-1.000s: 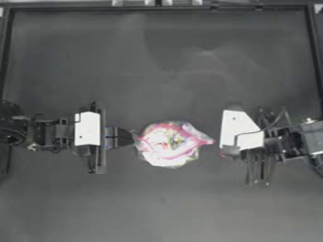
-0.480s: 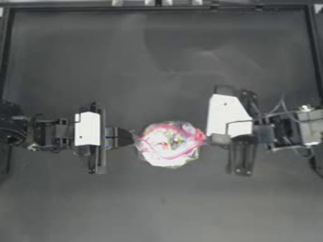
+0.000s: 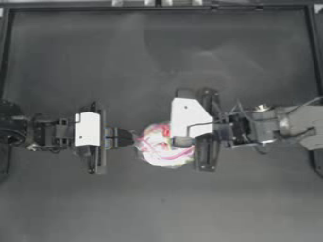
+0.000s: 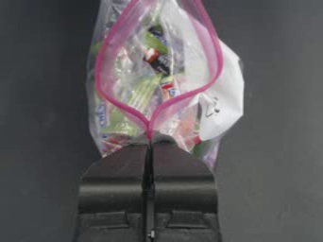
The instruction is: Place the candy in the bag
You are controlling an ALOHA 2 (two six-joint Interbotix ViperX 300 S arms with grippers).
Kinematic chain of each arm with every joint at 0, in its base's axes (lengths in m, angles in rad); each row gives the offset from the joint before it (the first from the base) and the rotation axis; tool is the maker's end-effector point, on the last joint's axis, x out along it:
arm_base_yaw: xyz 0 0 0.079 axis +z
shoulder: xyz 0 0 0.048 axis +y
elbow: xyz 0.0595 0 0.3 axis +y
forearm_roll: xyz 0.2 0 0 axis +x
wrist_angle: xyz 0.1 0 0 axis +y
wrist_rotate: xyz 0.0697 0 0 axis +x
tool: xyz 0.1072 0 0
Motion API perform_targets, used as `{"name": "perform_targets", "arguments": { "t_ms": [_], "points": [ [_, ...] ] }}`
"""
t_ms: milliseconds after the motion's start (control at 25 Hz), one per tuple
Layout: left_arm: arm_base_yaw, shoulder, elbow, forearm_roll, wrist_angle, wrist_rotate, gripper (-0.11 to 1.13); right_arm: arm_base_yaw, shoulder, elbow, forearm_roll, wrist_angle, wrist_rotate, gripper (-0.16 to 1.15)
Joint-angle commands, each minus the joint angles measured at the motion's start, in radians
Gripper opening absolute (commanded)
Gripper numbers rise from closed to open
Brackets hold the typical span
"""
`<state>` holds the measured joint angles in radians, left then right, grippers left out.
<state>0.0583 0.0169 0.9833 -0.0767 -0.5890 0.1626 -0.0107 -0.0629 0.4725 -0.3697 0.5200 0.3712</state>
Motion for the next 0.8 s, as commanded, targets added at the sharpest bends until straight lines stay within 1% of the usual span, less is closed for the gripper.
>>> {"name": "perform_targets", "arguments": {
  "t_ms": [40,600,800],
  "points": [
    [-0.003,-0.023,-0.018,0.002,-0.008,0.002,0.07,-0.014,0.009,-0.018,0.009,-0.049,-0.002,0.37],
    [-0.006,-0.026,-0.018,0.002,-0.006,0.000,0.07,-0.021,0.121,-0.015,0.029,-0.121,-0.002,0.37],
    [-0.006,-0.026,-0.020,0.000,-0.006,0.000,0.07,-0.021,0.140,-0.012,0.044,-0.140,-0.003,0.39]
  ]
}}
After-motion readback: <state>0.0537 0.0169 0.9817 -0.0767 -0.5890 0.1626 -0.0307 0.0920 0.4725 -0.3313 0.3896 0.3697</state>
